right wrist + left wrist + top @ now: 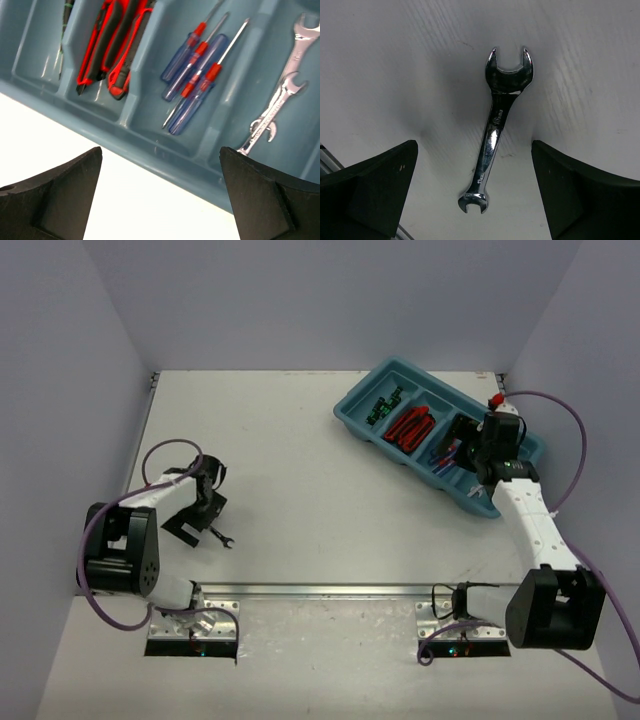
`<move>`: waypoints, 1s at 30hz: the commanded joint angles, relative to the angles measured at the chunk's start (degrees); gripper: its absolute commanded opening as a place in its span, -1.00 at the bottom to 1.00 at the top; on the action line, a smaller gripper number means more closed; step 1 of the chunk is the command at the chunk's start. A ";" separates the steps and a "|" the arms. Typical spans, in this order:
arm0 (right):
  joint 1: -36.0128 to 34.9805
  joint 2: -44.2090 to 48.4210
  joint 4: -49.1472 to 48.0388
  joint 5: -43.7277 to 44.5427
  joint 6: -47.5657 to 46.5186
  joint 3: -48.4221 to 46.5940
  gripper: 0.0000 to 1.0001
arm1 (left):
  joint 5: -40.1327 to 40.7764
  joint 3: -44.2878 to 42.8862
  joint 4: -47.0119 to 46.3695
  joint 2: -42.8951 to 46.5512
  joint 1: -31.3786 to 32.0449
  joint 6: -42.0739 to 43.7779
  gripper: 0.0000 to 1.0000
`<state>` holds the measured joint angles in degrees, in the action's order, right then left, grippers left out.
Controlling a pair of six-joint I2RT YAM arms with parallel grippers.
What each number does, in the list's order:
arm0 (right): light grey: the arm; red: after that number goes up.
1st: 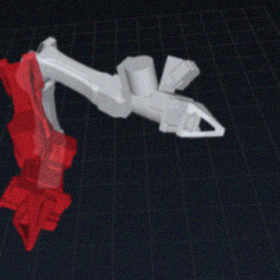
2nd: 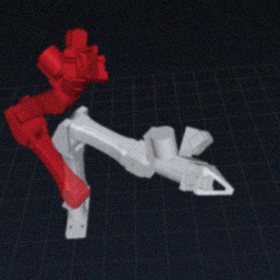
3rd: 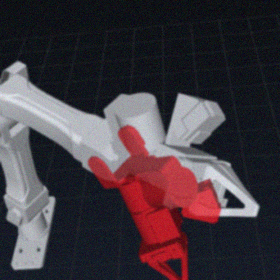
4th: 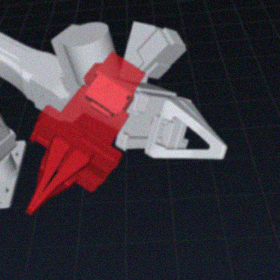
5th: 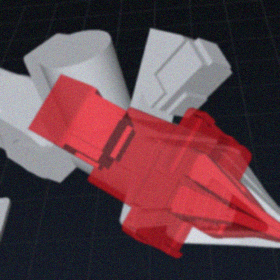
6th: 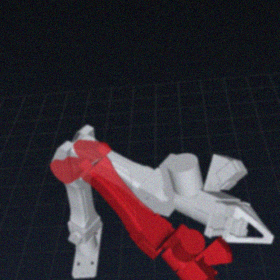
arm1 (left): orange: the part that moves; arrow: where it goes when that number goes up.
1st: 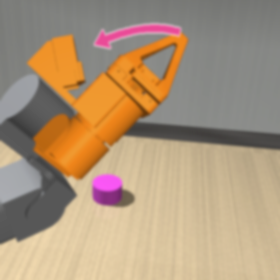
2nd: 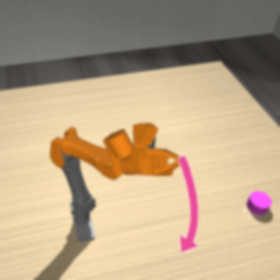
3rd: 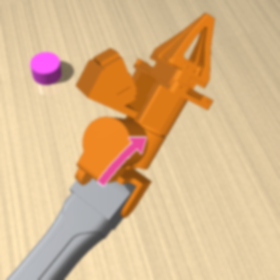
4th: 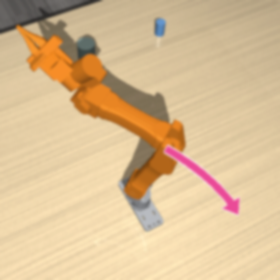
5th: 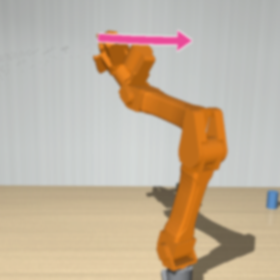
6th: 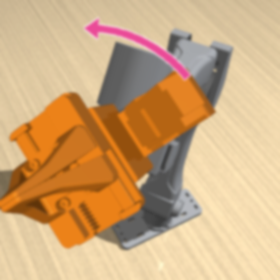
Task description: Sort the tools into containers
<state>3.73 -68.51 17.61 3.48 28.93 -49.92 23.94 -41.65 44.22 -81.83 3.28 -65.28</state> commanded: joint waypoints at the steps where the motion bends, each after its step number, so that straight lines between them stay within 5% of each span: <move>1: 0.23 0.68 -3.20 -3.97 -0.91 -0.09 0.98 | -4.15 0.40 -5.66 -5.09 -1.84 -0.14 0.83; 6: 0.23 2.59 -4.42 -4.98 -0.90 0.95 0.98 | -7.41 2.71 -9.94 -9.24 -1.96 0.95 0.56; 12: 0.23 3.60 -4.43 -5.85 -0.72 1.10 0.98 | -8.41 3.33 -10.89 -13.49 -1.96 1.85 -0.57; 15: 0.23 4.40 -4.95 -6.51 -0.83 1.55 0.98 | -8.82 3.46 -11.43 -13.63 -1.96 2.56 -0.96; 21: 0.16 5.59 -8.13 -17.80 -2.09 2.85 0.98 | -10.46 4.34 -14.08 -11.30 -1.94 5.54 -1.00; 26: -1.61 4.61 -14.18 -39.92 -2.83 3.60 0.98 | -12.16 7.63 -18.38 -3.01 0.14 7.45 -1.00; 30: -7.16 3.24 -11.47 -43.49 -5.75 1.26 0.98 | -14.62 10.26 -24.31 5.73 4.23 8.68 -1.00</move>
<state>1.07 -64.47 8.72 -28.47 26.80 -45.98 15.99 -35.50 25.27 -80.38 3.53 -58.30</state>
